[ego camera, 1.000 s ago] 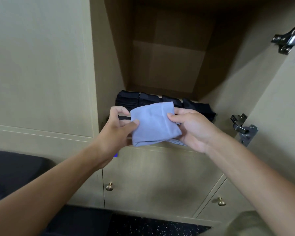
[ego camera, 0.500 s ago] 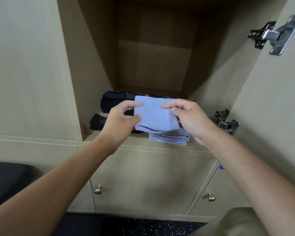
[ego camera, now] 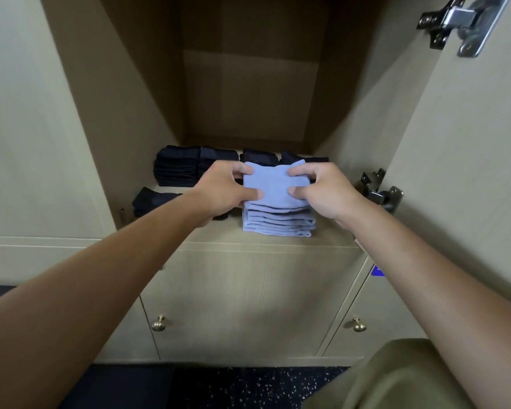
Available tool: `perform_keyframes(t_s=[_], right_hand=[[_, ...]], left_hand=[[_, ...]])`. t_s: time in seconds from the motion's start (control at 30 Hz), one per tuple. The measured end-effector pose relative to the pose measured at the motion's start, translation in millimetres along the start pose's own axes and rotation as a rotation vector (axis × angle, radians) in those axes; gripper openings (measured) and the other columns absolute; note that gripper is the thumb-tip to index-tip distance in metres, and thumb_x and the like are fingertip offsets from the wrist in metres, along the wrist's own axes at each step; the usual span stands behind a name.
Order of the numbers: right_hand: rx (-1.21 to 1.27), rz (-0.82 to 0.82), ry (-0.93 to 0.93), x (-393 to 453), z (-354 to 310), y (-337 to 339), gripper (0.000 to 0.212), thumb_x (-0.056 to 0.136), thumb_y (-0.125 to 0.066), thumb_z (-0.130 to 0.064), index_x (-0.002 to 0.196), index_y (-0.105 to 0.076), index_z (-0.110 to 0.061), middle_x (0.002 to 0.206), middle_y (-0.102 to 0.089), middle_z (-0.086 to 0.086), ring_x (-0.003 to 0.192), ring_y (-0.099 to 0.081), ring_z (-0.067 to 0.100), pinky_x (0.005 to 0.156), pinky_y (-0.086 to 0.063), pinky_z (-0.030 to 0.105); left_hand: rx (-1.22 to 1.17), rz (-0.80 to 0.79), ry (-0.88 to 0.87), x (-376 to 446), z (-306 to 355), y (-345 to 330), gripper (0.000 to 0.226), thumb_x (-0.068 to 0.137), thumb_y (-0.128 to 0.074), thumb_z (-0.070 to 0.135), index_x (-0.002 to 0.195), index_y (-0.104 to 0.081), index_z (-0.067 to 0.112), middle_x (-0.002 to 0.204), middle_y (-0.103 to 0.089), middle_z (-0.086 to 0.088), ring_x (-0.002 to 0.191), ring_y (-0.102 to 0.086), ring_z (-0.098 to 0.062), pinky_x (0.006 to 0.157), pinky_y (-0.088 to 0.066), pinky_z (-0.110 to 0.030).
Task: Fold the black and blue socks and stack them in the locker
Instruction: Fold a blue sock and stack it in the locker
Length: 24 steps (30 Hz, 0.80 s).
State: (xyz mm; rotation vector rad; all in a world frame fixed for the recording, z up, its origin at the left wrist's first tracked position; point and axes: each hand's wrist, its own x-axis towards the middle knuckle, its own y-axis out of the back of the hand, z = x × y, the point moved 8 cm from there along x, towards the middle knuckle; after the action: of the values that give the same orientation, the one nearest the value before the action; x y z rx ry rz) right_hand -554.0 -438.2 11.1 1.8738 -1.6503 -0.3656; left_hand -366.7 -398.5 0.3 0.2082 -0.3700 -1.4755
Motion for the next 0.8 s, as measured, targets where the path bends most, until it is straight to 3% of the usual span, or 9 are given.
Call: perform_keyframes(t_s=[0.17,0.3,0.4,0.5,0.6,0.7,0.8], right_hand=[[-0.107,-0.039,-0.037,6.7,14.1,-5.3,0.043,0.091,-0.073,-0.013,0.133,-0.065,-0.020,0.141,-0.058,0.002,0.125,-0.057,0.020,0.107,-0.045,0.034],[-0.163,-0.078,-0.060,6.9,15.5,-10.2,0.039,0.094,-0.070,-0.015,0.133,-0.064,-0.017,0.143,-0.056,0.001,0.121,-0.056,0.018,0.092,-0.041,0.023],[-0.225,-0.093,-0.076,3.3,12.2,-11.8,0.039,0.096,-0.066,-0.017,0.135,-0.063,-0.015,0.142,-0.058,0.003,0.122,-0.057,0.020,0.088,-0.040,0.023],[-0.275,-0.033,-0.063,1.0,4.8,-7.0,0.032,0.095,-0.061,-0.006,0.126,-0.066,0.000,0.138,-0.061,0.015,0.127,-0.057,0.031,0.098,-0.051,0.036],[-0.323,0.017,-0.055,0.3,-0.4,-2.4,0.031,0.091,-0.057,0.004,0.121,-0.062,0.008,0.136,-0.058,0.022,0.129,-0.051,0.035,0.104,-0.047,0.049],[-0.313,0.023,-0.063,0.5,-1.0,0.8,0.026,0.091,-0.057,0.004,0.113,-0.071,0.001,0.133,-0.064,0.014,0.127,-0.056,0.033,0.100,-0.052,0.041],[-0.304,-0.008,-0.081,1.2,1.7,0.7,0.027,0.094,-0.061,-0.002,0.116,-0.073,-0.012,0.132,-0.065,0.004,0.120,-0.060,0.025,0.089,-0.046,0.026]], left_hand=[[0.042,-0.073,0.056,7.1,-3.9,-8.8,0.059,0.082,-0.083,0.006,0.136,-0.058,0.004,0.126,-0.063,-0.009,0.104,-0.070,-0.023,0.079,-0.062,-0.025],[0.234,-0.091,0.063,10.1,-8.3,-10.4,0.061,0.083,-0.085,0.020,0.137,-0.059,0.009,0.127,-0.060,-0.004,0.101,-0.069,-0.024,0.067,-0.058,-0.023],[0.376,-0.108,0.041,12.2,-6.4,-9.3,0.060,0.084,-0.083,0.029,0.137,-0.060,0.013,0.127,-0.061,-0.003,0.108,-0.068,-0.030,0.075,-0.061,-0.034],[0.386,-0.089,0.011,15.6,-1.6,-4.4,0.055,0.084,-0.083,0.027,0.133,-0.063,0.010,0.126,-0.064,-0.004,0.098,-0.071,-0.029,0.084,-0.061,-0.039],[0.383,-0.091,0.025,16.3,-1.2,-3.6,0.053,0.085,-0.083,0.026,0.131,-0.064,0.008,0.123,-0.063,-0.003,0.086,-0.067,-0.024,0.084,-0.060,-0.039],[0.406,-0.109,0.025,16.1,-1.4,-5.1,0.054,0.086,-0.082,0.028,0.132,-0.063,0.009,0.107,-0.063,0.001,0.078,-0.061,-0.021,0.071,-0.056,-0.032],[0.442,-0.119,-0.006,15.2,2.3,-6.5,0.055,0.086,-0.082,0.029,0.134,-0.063,0.009,0.113,-0.065,-0.005,0.071,-0.056,-0.013,0.062,-0.046,-0.022]])
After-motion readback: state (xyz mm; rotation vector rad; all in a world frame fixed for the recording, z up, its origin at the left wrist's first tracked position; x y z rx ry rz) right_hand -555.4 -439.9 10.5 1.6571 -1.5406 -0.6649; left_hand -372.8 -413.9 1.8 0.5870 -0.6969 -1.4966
